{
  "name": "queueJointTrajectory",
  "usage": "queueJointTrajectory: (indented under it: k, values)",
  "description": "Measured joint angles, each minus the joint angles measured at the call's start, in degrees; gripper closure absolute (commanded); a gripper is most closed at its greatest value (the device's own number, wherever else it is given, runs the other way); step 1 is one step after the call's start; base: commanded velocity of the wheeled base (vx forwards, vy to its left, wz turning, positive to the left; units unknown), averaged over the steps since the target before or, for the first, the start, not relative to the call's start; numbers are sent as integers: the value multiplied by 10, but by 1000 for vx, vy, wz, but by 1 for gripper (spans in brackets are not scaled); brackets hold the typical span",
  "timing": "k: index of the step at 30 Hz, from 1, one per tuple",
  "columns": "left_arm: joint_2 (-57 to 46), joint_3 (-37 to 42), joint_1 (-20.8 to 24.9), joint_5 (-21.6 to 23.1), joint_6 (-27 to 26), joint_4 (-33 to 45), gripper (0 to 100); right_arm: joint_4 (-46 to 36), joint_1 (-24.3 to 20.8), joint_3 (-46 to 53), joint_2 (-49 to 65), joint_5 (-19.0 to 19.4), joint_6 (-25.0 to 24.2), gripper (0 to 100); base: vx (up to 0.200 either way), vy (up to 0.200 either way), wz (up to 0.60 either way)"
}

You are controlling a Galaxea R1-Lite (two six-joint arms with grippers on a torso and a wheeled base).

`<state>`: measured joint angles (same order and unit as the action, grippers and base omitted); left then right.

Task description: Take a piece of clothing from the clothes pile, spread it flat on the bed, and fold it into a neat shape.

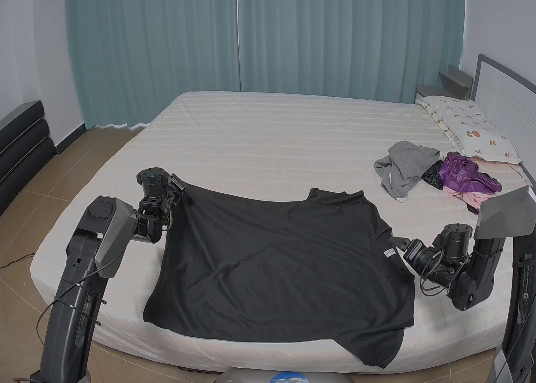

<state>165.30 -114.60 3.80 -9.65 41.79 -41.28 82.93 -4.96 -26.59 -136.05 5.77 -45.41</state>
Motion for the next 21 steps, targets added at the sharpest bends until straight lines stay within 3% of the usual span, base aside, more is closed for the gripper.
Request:
queueJointTrajectory:
  k: [5,13,21]
  values:
    - [1,0,1,-1,1,0,100,-71,-1,-90,5,-25,36,0,0,0,0]
    - [1,7,2,-9,11,1,100,-272,1,-278,-4,-53,82,0,0,0,0]
    - [-3,36,2,-13,17,-4,100,-351,-4,-439,-83,-86,125,0,0,0,0]
